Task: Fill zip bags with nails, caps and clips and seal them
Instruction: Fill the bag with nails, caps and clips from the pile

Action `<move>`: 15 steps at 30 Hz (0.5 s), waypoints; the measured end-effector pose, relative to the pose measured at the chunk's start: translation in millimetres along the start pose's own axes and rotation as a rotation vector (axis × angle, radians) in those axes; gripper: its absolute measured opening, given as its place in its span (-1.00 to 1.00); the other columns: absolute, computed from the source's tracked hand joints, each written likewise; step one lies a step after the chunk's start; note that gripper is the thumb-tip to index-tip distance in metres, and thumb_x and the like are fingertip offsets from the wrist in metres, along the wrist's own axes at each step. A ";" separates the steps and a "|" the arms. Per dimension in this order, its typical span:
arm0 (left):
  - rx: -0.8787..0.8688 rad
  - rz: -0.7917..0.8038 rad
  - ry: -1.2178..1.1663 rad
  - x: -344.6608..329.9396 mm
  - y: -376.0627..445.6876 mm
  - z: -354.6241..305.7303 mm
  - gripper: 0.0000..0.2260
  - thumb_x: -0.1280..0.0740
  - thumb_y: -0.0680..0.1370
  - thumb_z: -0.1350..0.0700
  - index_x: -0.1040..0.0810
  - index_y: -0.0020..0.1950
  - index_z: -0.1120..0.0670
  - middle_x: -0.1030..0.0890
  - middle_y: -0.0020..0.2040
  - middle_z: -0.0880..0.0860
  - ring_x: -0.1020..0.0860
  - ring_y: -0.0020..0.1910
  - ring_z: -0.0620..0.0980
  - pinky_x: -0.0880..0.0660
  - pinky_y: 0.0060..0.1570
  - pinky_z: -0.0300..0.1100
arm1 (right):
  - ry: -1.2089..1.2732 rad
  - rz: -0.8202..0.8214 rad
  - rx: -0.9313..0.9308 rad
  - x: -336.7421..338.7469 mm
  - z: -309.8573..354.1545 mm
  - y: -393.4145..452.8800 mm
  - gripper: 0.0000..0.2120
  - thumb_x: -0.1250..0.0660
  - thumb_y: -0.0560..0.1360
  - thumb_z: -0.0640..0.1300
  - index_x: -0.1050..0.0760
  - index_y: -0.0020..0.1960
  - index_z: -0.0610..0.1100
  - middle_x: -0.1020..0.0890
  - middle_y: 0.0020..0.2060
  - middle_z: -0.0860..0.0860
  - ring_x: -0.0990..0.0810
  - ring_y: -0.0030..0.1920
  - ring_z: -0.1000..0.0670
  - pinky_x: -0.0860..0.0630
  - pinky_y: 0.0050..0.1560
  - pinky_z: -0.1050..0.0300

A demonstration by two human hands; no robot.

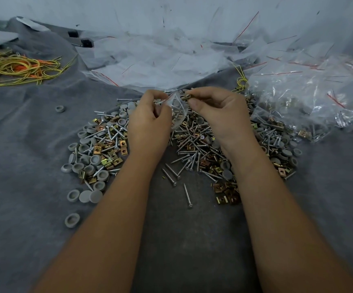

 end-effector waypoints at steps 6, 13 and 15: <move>-0.114 0.042 0.047 -1.5 -1.6 -10.5 -0.82 -0.21 0.53 0.14 -0.46 -0.01 -0.16 -0.39 -0.48 -0.10 -0.34 -0.51 -0.13 -0.37 -0.48 -0.08 | -0.199 -0.040 0.037 -3.6 -1.7 -3.2 -0.83 -0.45 0.43 -0.29 -0.61 -0.15 -0.02 -0.60 -0.24 0.10 -0.53 -0.28 0.24 -0.44 -0.21 0.39; -0.149 0.119 0.148 -11.4 -2.3 -15.7 -0.91 -0.34 0.54 0.05 -0.62 -0.01 -0.08 -0.52 -0.41 0.00 -0.52 -0.38 0.03 -0.52 -0.30 0.09 | -0.217 -0.153 0.097 5.2 4.3 -9.1 -0.95 -0.39 0.43 -0.30 -0.53 -0.19 -0.22 -0.66 -0.24 -0.07 -0.66 -0.19 -0.02 -0.61 -0.12 -0.03; -0.136 0.143 0.134 -13.4 -2.5 -15.6 -0.84 -0.32 0.53 0.00 -0.66 0.03 -0.02 -0.56 -0.36 0.00 -0.55 -0.32 0.04 -0.54 -0.25 0.08 | -0.288 -0.135 0.116 3.3 5.6 -9.0 -0.89 -0.42 0.43 -0.28 -0.51 -0.21 -0.16 -0.62 -0.30 0.03 -0.63 -0.24 0.08 -0.59 -0.19 0.10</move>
Point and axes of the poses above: each hand's wrist, its own y-axis towards the middle knuckle, its own x-axis out of the back of the hand, z = x × y, the point moved 10 cm from there along y, towards the middle knuckle
